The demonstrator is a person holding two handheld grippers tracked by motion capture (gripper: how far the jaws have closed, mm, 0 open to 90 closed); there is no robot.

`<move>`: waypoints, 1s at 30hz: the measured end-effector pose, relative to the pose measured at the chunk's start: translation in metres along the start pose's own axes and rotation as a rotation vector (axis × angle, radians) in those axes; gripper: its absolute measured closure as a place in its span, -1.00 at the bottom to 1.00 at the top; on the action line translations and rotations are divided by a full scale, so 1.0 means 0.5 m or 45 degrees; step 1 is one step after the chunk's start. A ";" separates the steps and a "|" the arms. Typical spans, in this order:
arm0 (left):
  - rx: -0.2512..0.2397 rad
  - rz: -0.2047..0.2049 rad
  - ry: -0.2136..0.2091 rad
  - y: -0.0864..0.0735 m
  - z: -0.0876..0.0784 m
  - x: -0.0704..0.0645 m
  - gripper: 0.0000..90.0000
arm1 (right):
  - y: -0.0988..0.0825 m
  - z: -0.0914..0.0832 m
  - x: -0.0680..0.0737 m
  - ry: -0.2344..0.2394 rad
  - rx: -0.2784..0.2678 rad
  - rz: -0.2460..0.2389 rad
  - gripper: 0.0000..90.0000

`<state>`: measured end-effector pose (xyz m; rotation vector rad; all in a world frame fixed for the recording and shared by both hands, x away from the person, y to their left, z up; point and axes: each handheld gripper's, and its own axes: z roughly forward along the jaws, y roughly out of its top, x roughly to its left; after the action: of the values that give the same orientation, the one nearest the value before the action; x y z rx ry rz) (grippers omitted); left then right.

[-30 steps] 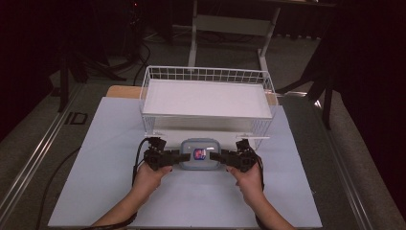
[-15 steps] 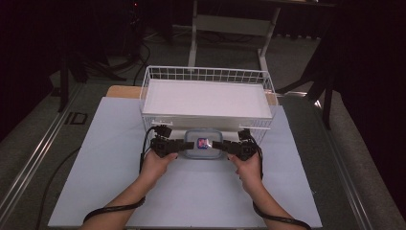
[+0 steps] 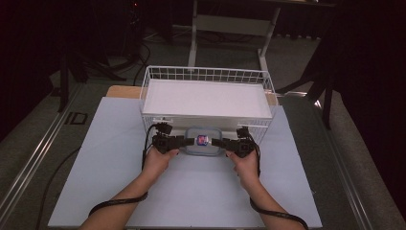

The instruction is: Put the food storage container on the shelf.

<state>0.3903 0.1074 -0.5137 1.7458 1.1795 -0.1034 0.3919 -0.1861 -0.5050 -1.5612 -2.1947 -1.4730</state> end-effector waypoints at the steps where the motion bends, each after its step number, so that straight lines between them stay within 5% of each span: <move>1: -0.003 0.005 0.004 0.000 0.001 0.001 0.08 | 0.000 0.000 0.000 -0.001 -0.001 0.010 0.02; 8: -0.065 -0.002 -0.021 -0.010 0.008 -0.002 0.07 | -0.002 0.002 -0.010 -0.005 -0.023 0.010 -0.03; 17: -0.148 0.050 0.031 -0.023 0.015 -0.004 -0.03 | -0.002 0.005 -0.008 -0.046 -0.062 -0.034 -0.07; 24: -0.179 -0.002 0.057 -0.022 0.018 0.005 -0.05 | -0.003 0.010 -0.016 -0.081 -0.102 -0.039 -0.01; 30: -0.182 0.001 0.073 -0.021 0.016 0.002 -0.07 | 0.001 0.009 -0.012 -0.107 -0.102 -0.062 0.01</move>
<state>0.3863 0.1023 -0.5256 1.6328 1.1980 0.0313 0.3972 -0.1870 -0.5102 -1.6336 -2.2613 -1.5552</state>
